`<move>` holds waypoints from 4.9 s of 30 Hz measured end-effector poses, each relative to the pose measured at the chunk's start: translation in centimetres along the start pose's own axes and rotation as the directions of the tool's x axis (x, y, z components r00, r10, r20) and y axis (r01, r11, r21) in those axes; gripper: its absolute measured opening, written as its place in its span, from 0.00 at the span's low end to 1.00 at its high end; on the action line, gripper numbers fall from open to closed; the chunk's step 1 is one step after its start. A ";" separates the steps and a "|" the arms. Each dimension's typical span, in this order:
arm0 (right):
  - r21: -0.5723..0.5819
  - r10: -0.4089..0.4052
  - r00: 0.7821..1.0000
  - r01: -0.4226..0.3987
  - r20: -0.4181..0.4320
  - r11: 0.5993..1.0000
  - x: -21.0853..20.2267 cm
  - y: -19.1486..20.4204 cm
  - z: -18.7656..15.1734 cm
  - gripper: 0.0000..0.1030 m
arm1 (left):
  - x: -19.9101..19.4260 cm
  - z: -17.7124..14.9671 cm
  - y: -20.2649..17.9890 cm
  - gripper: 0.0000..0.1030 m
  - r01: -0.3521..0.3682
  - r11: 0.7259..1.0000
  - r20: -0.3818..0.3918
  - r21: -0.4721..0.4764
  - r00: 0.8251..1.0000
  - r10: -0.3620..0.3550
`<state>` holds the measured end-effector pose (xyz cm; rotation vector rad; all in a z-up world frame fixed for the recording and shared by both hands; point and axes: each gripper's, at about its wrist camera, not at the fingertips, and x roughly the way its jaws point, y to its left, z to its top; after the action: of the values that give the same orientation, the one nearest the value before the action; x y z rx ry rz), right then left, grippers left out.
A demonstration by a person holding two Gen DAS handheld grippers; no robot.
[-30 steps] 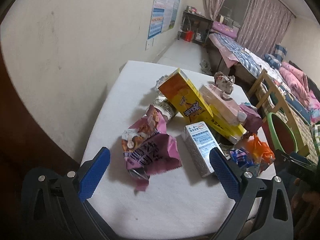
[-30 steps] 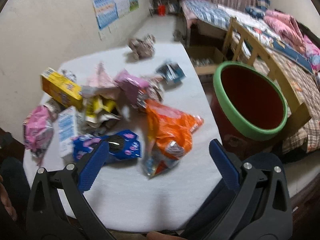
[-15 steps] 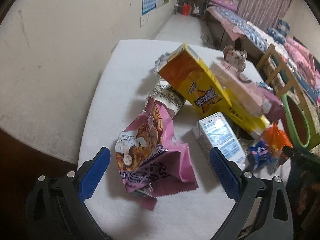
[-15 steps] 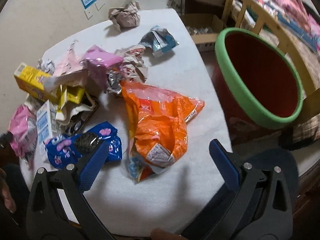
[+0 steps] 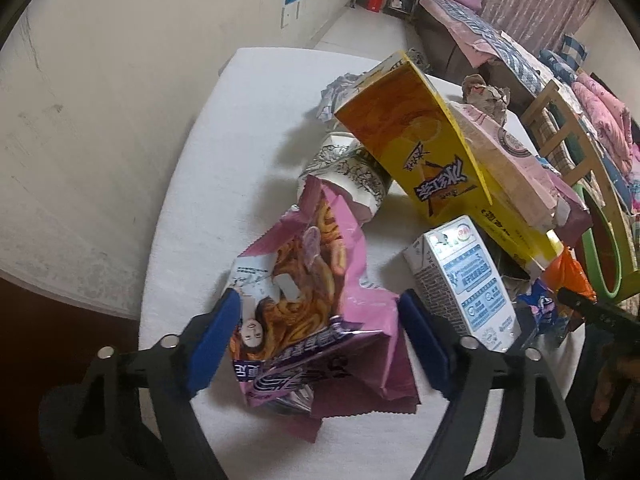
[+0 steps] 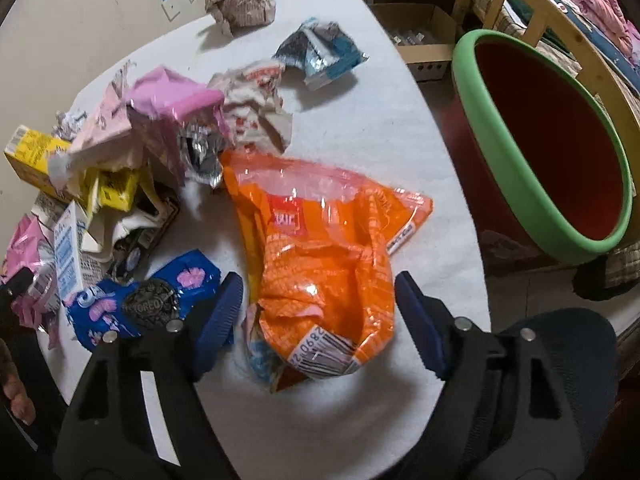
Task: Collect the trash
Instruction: 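Grasp the orange chip bag with the right tool while the left tool grasps the pink snack bag, then carry both bags over the green-rimmed bin and open both tools to drop them, then move both tools back over the table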
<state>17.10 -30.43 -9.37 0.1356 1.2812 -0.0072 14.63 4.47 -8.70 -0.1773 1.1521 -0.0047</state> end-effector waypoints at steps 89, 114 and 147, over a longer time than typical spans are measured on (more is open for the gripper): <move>0.154 0.017 0.985 -0.043 0.169 0.987 -4.9 -26.5 7.6 0.53 | 3.4 8.6 -49.8 0.40 0.460 0.755 -0.240 0.467 0.888 -0.393; 0.059 0.046 0.965 -0.063 0.256 0.996 -11.3 -17.9 4.2 0.95 | -5.1 9.4 -33.0 0.92 0.276 0.892 0.021 0.358 0.953 -0.303; -0.222 0.168 0.969 -0.126 0.182 0.967 -10.0 4.7 1.1 0.95 | -8.8 3.0 -3.5 0.92 0.140 0.990 0.096 0.015 0.985 -0.140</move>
<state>15.67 -26.63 0.93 0.0474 1.0607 0.2369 14.12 2.28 0.94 -0.2484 1.0410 -0.1240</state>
